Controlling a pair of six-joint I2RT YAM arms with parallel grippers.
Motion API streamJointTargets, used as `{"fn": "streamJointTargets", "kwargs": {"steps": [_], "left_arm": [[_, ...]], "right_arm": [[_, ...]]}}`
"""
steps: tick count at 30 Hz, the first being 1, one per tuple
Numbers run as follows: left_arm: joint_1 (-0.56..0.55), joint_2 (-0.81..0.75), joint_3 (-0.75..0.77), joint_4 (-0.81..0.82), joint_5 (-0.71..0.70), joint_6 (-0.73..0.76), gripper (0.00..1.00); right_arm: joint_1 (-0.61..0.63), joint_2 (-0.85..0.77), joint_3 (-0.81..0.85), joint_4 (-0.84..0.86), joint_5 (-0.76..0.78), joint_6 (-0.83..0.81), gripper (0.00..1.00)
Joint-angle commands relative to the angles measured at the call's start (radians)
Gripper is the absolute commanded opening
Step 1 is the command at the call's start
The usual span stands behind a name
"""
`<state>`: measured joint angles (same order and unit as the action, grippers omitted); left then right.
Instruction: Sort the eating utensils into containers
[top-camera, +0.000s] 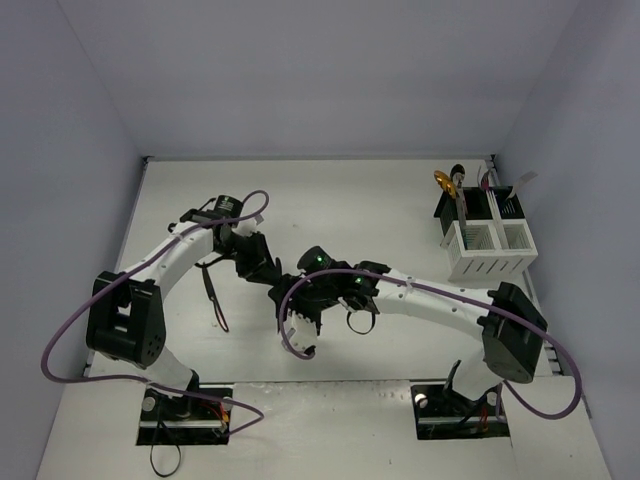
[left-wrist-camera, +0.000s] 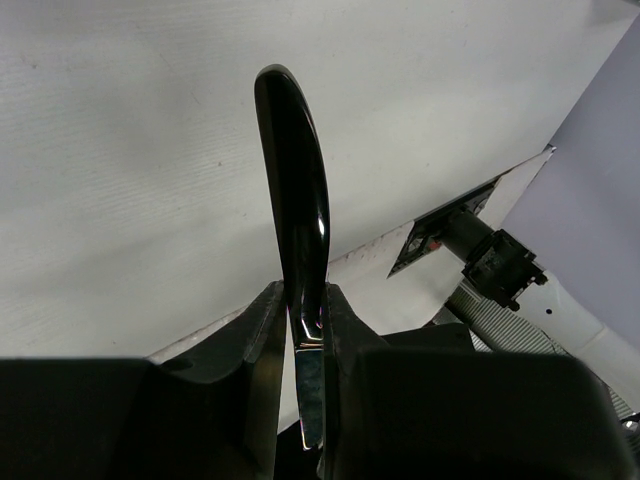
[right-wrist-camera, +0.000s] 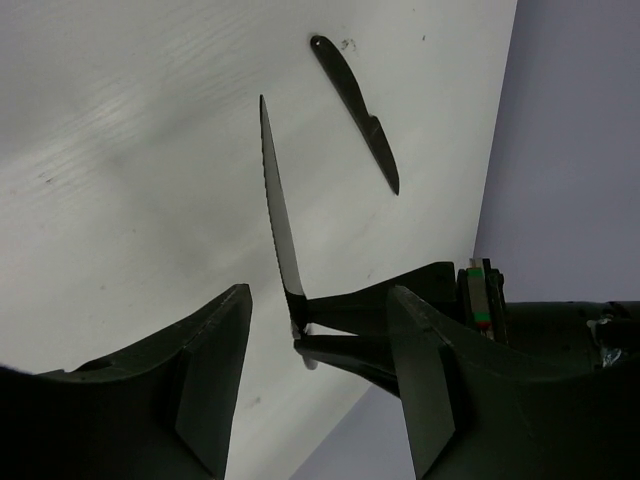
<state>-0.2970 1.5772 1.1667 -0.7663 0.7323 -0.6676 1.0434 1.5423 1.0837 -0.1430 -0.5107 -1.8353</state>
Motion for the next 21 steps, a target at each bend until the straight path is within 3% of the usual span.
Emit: {"fn": "streamJointTargets", "kwargs": {"steps": [1, 7, 11, 13, 16, 18, 21], "left_arm": [[-0.011, -0.032, 0.005, 0.016, 0.012, -0.027, 0.00], [-0.011, -0.035, 0.008, 0.021, 0.019, -0.036, 0.00], [-0.011, -0.045, 0.002, 0.038, 0.037, -0.040, 0.02], [-0.010, -0.060, -0.010, 0.058, 0.045, -0.043, 0.24], [0.000, -0.087, -0.031, 0.084, 0.045, -0.050, 0.75], [0.014, -0.096, -0.035, 0.088, 0.042, -0.048, 0.86], [0.093, -0.107, -0.012, 0.069, 0.028, -0.020, 0.86]], "right_arm": [[0.012, 0.026, 0.044, 0.046, 0.007, -0.021, 0.48], [0.017, 0.052, 0.039, 0.057, 0.016, -0.025, 0.28], [0.021, 0.059, 0.046, 0.068, 0.017, 0.002, 0.05], [0.023, 0.053, 0.050, 0.072, 0.017, 0.024, 0.00], [0.029, 0.034, 0.059, 0.074, 0.014, 0.076, 0.00], [0.034, 0.020, 0.061, 0.075, 0.012, 0.090, 0.00], [0.044, -0.035, 0.068, 0.077, 0.015, 0.185, 0.00]]}}
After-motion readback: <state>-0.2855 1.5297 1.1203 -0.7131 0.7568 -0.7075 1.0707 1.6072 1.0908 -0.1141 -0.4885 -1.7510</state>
